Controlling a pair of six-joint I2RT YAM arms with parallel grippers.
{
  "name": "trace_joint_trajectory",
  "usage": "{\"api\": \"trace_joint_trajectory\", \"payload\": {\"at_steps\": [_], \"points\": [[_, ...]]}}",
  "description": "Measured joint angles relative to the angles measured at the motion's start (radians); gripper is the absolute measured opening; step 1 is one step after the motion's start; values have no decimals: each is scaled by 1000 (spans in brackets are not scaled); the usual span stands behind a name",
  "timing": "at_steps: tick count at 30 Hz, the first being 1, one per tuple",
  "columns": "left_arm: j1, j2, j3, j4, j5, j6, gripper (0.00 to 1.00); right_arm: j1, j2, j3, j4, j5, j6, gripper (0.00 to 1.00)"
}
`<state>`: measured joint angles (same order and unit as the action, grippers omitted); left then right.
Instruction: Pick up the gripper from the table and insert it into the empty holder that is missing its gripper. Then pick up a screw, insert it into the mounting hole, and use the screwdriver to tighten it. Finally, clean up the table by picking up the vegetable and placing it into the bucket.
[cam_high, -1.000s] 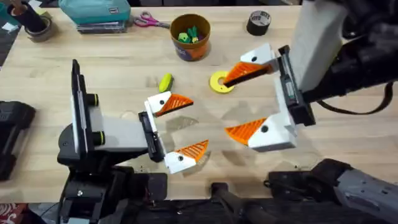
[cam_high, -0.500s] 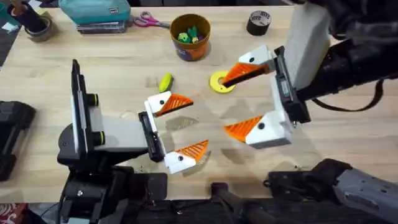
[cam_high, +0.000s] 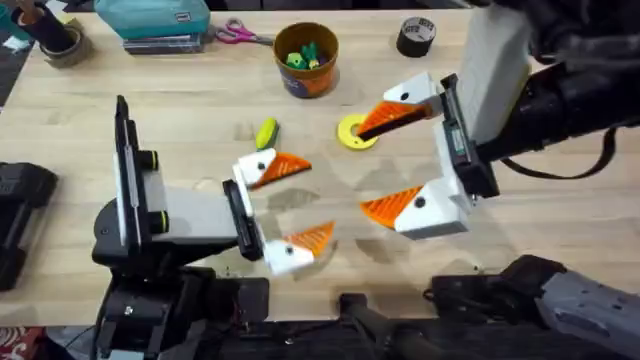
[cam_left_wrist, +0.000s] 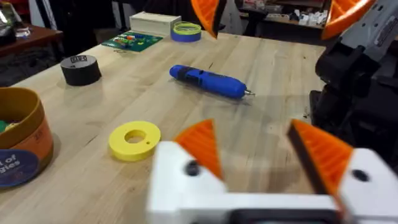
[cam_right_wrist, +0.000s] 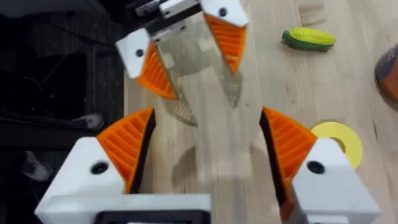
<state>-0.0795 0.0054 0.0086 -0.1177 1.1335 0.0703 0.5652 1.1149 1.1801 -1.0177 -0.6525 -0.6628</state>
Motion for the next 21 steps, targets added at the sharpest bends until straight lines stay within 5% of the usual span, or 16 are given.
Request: {"api": "trace_joint_trajectory", "payload": {"at_steps": [5, 6, 13, 21], "points": [[0, 0, 0, 1, 0, 2, 100, 0, 0, 0, 1, 0, 0, 997], [0, 0, 0, 1, 0, 6, 31, 0, 0, 0, 4, 0, 1, 997], [0, 0, 0, 1, 0, 6, 6, -3, 0, 0, 81, 39, 106, 997], [0, 0, 0, 1, -1, 6, 6, -96, 0, 47, 20, 372, 495, 995]]}}
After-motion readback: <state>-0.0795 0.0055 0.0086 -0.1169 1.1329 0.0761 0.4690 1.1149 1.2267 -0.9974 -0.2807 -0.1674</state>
